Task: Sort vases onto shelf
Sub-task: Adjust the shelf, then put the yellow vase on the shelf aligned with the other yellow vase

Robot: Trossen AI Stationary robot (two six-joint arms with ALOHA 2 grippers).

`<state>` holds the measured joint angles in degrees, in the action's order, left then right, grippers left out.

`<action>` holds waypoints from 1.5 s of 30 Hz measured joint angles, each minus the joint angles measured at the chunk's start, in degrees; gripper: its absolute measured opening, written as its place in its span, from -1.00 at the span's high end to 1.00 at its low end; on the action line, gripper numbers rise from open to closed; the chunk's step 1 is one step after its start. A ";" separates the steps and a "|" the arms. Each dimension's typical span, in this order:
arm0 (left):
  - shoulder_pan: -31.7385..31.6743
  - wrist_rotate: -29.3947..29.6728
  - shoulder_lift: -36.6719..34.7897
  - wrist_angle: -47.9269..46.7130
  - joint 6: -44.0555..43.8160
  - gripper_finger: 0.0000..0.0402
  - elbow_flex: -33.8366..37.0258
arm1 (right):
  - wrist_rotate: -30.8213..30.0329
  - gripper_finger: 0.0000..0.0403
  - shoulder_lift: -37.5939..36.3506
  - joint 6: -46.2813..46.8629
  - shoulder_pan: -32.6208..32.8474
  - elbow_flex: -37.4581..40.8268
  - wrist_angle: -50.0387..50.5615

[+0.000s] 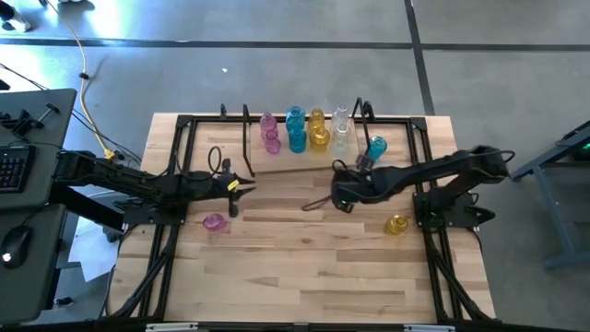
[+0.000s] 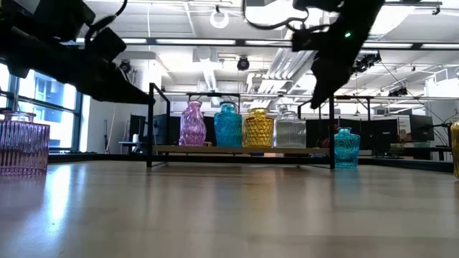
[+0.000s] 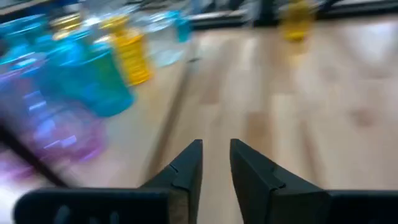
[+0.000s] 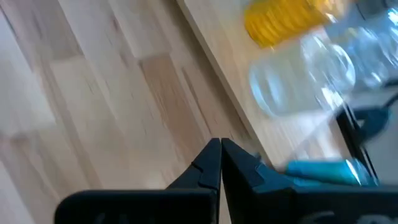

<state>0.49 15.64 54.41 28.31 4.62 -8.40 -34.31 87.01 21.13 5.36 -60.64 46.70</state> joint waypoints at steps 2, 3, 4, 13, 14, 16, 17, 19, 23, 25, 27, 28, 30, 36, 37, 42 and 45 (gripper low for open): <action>-0.06 3.80 0.43 -0.83 0.10 0.73 0.00 | -0.95 1.00 -2.60 3.40 1.71 1.46 1.67; -0.14 5.07 0.68 -0.89 0.37 0.76 0.00 | -1.39 1.00 -3.91 4.95 2.56 2.25 2.46; -0.20 6.04 1.09 -0.53 0.85 0.80 0.00 | -1.89 1.00 -5.13 6.30 3.32 3.05 3.23; -5.35 12.31 4.74 3.88 1.49 0.99 -0.04 | -5.15 1.00 -12.37 14.99 7.78 8.83 4.98; -6.32 12.65 5.27 4.56 1.32 0.99 -0.04 | -5.16 1.00 -12.65 15.48 7.98 9.17 5.13; -8.08 12.47 6.11 5.61 0.51 1.00 -0.04 | -5.21 1.00 -12.77 16.55 8.30 9.48 5.58; -8.93 12.13 6.57 6.01 0.19 1.00 -0.04 | -5.20 1.00 -12.77 16.87 8.40 9.50 5.83; -10.33 12.47 7.12 6.16 -0.32 1.00 -0.04 | -5.22 1.00 -12.77 17.46 8.64 9.50 5.81; -12.13 13.13 7.55 6.30 -0.71 1.00 -0.04 | -5.31 1.00 -12.77 17.48 8.66 9.50 5.81; -12.90 13.05 7.55 6.30 -0.72 1.00 -0.04 | -5.31 1.00 -12.77 17.49 8.66 9.50 5.76; -13.30 13.31 7.53 6.28 -0.78 1.00 -0.04 | -5.31 1.00 -12.77 17.63 8.67 9.50 5.75; -13.33 13.32 7.53 6.28 -0.94 1.00 -0.04 | -5.29 1.00 -12.77 17.63 8.68 9.50 5.73; -13.31 13.42 7.53 6.22 -0.86 1.00 -0.04 | -5.24 1.00 -12.77 17.60 8.68 9.50 5.67; -13.14 12.82 7.53 5.90 -0.23 1.00 -0.04 | -4.61 1.00 -12.77 17.54 8.85 9.50 5.57; -12.93 11.70 7.53 5.56 -0.70 1.00 -0.04 | -4.61 1.00 -12.77 17.53 9.13 9.50 5.57; -9.83 7.13 7.53 2.88 -2.93 1.00 -0.04 | -2.20 1.00 -12.77 17.89 11.58 9.47 5.90; -6.55 7.11 7.53 2.52 -3.92 1.00 -0.04 | -0.86 1.00 -12.77 19.57 13.69 9.35 6.63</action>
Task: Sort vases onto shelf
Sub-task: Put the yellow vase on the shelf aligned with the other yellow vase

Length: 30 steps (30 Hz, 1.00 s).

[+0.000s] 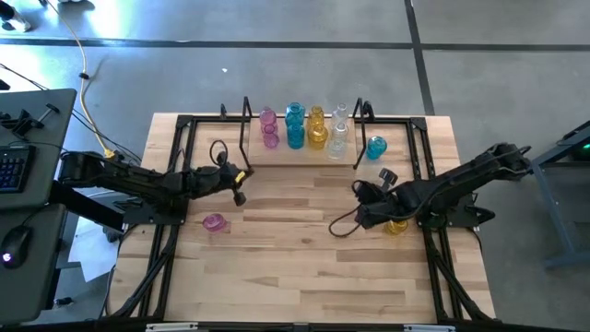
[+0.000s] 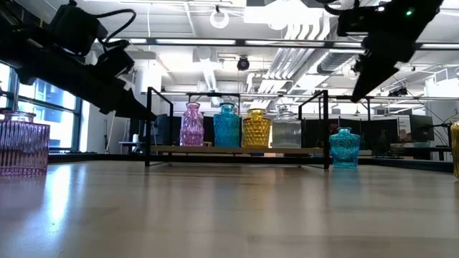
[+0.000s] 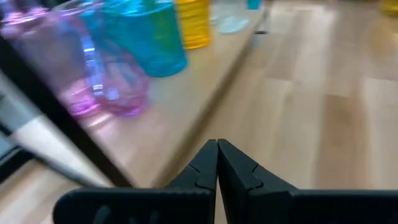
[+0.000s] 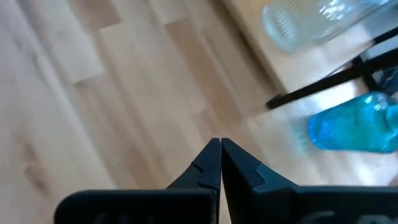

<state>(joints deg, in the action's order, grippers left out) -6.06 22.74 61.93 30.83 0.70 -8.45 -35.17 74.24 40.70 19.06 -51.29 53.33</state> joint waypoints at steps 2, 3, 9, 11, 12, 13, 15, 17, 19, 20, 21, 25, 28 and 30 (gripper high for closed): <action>2.49 -0.02 0.00 0.04 -0.13 1.00 0.00 | 1.29 1.00 0.00 2.16 1.39 -0.02 1.18; 3.69 -0.01 0.00 0.05 -0.33 1.00 0.00 | 1.81 1.00 0.00 3.54 2.16 -0.02 1.77; 9.87 -0.07 0.00 0.32 -2.22 1.00 0.00 | 7.98 0.90 0.00 14.01 6.66 -0.04 7.13; 11.28 -0.07 0.00 0.31 -2.81 1.00 0.00 | 10.90 0.81 0.00 18.76 7.95 -0.04 9.75; 11.87 -0.06 0.00 0.33 -3.11 1.00 0.00 | 12.30 0.75 -0.02 21.12 8.52 -0.04 11.12; 12.41 -0.07 0.00 0.33 -3.31 1.00 0.00 | 13.62 0.68 0.00 23.34 9.09 -0.04 12.44; 13.15 -0.07 0.00 0.31 -3.58 1.00 0.00 | 16.42 0.55 -0.02 27.50 10.09 -0.06 14.83; 13.64 0.01 0.00 0.31 -3.60 1.00 0.00 | 18.89 0.41 -0.02 31.11 10.96 -0.06 16.97; 13.82 0.22 0.00 0.31 -3.60 1.00 0.00 | 20.85 0.27 -0.02 33.52 11.72 -0.06 18.61; 13.84 0.23 0.00 0.32 -3.61 1.00 0.00 | 21.56 0.20 -0.02 34.24 12.03 -0.06 19.30; 13.85 0.24 0.00 0.31 -3.60 1.00 0.00 | 22.25 0.14 -0.02 34.91 12.25 -0.06 19.88; 13.83 0.30 0.00 0.31 -3.66 1.00 0.00 | 24.18 -0.06 -0.02 37.08 12.62 -0.06 21.45; 13.83 0.31 0.00 0.31 -3.69 1.00 0.00 | 26.89 -0.12 -0.02 38.31 12.62 -0.06 21.68; 13.83 0.33 0.00 0.31 -3.69 1.00 0.00 | 28.91 -0.13 -0.02 38.98 12.62 -0.06 21.74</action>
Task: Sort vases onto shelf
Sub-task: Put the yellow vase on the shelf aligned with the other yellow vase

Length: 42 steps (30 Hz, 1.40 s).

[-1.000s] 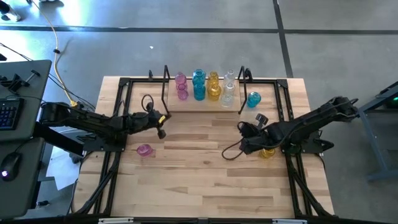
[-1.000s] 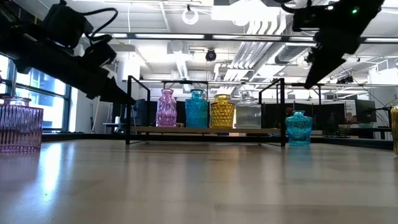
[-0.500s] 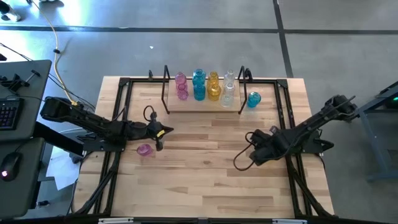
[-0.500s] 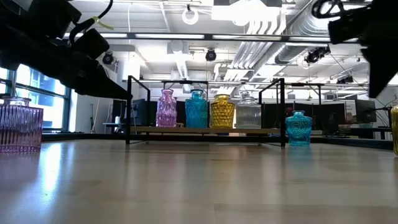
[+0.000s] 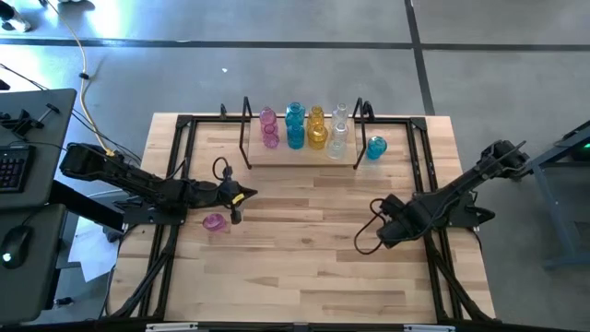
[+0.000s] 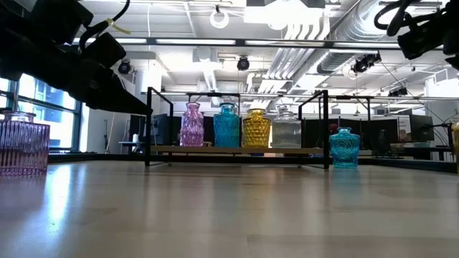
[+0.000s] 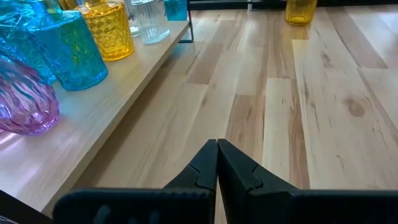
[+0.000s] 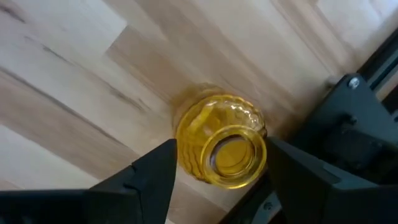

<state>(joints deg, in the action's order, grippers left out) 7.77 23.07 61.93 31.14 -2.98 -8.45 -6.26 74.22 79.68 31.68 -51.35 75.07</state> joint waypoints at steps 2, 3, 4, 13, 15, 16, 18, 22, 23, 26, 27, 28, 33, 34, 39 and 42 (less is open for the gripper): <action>0.00 0.02 0.00 0.00 0.02 1.00 0.00 | 0.52 -0.12 0.00 0.36 0.00 0.00 -0.02; 0.00 0.04 0.00 0.00 0.02 1.00 0.00 | 0.52 -0.11 0.00 0.65 0.00 0.00 -0.04; 0.00 0.06 0.00 0.00 0.02 1.00 0.00 | 0.52 -0.10 0.00 1.15 0.00 0.00 -0.04; 0.57 0.09 0.00 -0.64 0.07 1.00 0.00 | 2.17 0.18 -0.26 2.83 -0.02 1.72 -2.03; 0.68 0.09 0.00 -0.87 0.04 1.00 0.00 | 2.28 0.21 -0.33 2.84 -0.01 2.28 -2.19; 0.68 0.09 0.00 -0.98 0.04 1.00 0.00 | 2.27 0.22 -0.31 2.83 0.00 2.35 -2.21; 0.68 0.09 0.00 -0.98 0.02 1.00 0.02 | 2.29 0.23 -0.26 2.38 -0.02 2.40 -2.40; 0.70 0.09 0.00 -0.99 -0.42 1.00 0.02 | 2.48 0.25 -0.14 1.03 -0.02 1.74 -2.81; 0.70 0.08 0.00 -1.01 -0.43 1.00 0.02 | 2.61 0.26 -0.09 0.84 -0.02 1.24 -3.00; 0.70 0.06 0.00 -1.01 -0.87 1.00 0.02 | 1.30 0.34 0.28 -1.68 -0.23 -0.88 -4.25; 0.70 0.06 -0.01 -1.14 -0.97 1.00 0.02 | 0.35 0.37 0.25 -2.94 -0.58 -2.06 -4.47; 0.77 0.08 0.00 -1.30 -1.19 1.00 0.04 | -0.88 0.40 0.10 -4.32 -1.12 -3.04 -5.05; 1.63 0.06 -0.02 -1.37 -1.33 1.00 0.04 | -6.11 0.45 0.49 -13.68 -6.01 -7.87 -7.56; 1.78 0.06 -0.02 -1.36 -1.33 1.00 0.04 | -6.71 0.45 0.99 -16.02 -7.35 -8.92 -7.91; 2.03 0.09 -0.02 -1.36 -1.33 1.00 0.04 | -8.53 0.45 6.34 -31.93 -15.32 -15.84 -9.55; 2.03 0.09 -0.02 -1.36 -1.33 1.00 0.04 | -9.29 0.45 11.31 -43.22 -20.08 -21.80 -10.25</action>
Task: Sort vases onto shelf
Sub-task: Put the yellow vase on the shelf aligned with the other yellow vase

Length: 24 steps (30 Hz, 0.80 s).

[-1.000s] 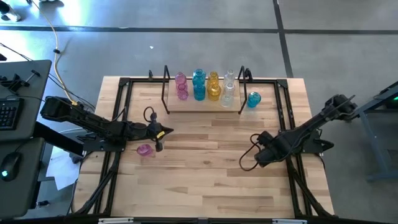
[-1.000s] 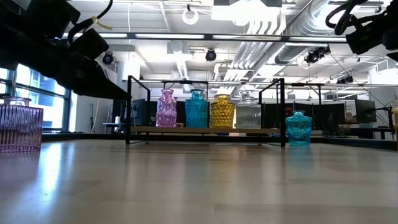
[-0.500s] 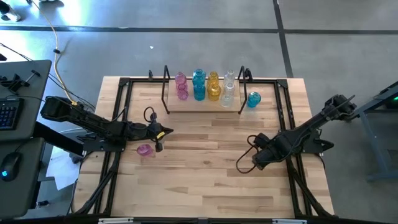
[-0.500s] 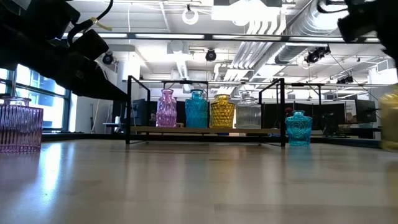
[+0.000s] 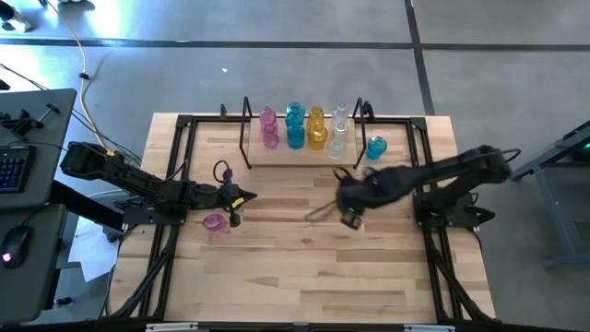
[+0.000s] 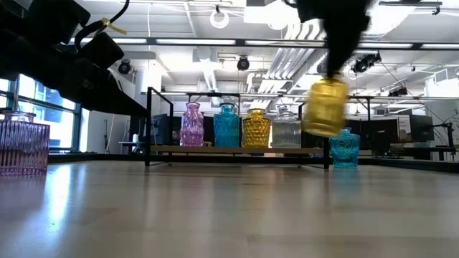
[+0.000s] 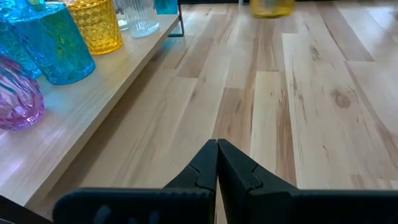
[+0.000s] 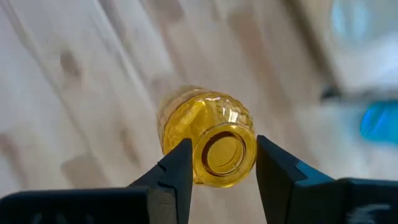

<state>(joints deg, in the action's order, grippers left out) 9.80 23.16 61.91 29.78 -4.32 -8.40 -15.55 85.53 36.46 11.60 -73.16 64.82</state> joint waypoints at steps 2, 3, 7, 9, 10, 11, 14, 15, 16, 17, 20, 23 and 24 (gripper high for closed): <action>0.00 0.00 0.00 0.00 0.00 1.00 0.00 | -0.75 0.45 3.54 -7.60 -3.02 -5.03 -0.33; 0.00 0.00 0.00 0.00 0.00 1.00 0.00 | -1.10 0.45 5.33 -11.25 -4.54 -7.62 -0.47; 0.00 0.00 0.01 0.00 0.39 1.00 0.00 | -1.87 0.45 12.72 -24.59 -10.37 -18.16 -0.36; 0.00 -0.02 0.01 0.00 0.83 1.00 0.00 | -1.93 0.45 16.25 -30.55 -13.11 -22.93 -0.19; 0.00 -0.02 0.00 0.00 0.92 1.00 0.00 | -1.95 0.45 18.01 -33.14 -14.34 -25.25 0.13; 0.00 -0.02 0.00 0.00 0.94 1.00 0.00 | -1.97 0.45 19.60 -35.73 -15.48 -27.28 0.68; 0.00 -0.02 0.00 0.00 1.01 1.00 0.00 | -2.19 0.45 23.98 -41.89 -18.43 -32.33 2.03; 0.00 -0.02 0.00 0.00 1.01 1.00 0.00 | -2.26 0.45 25.23 -43.67 -19.33 -33.55 2.28; 0.00 -0.02 0.00 0.00 1.01 1.00 0.00 | -2.24 0.45 26.24 -44.94 -20.15 -34.44 2.53; 0.00 -0.02 0.00 0.00 1.00 1.00 0.01 | -2.23 0.45 27.18 -46.09 -20.85 -35.02 2.89; 0.00 -0.02 0.00 0.00 1.02 1.00 0.00 | -2.79 0.45 29.15 -48.67 -22.54 -35.42 3.51; 0.00 -0.04 0.00 0.00 1.14 1.00 0.00 | -4.04 0.45 30.23 -49.17 -23.66 -35.42 4.33; 0.00 -0.04 0.00 0.00 1.14 1.00 0.00 | -4.03 0.45 30.44 -49.17 -23.92 -35.42 4.38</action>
<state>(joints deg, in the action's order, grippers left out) 9.80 23.11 61.91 29.78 -3.18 -8.40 -19.57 115.97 -12.71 -12.32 -108.57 69.20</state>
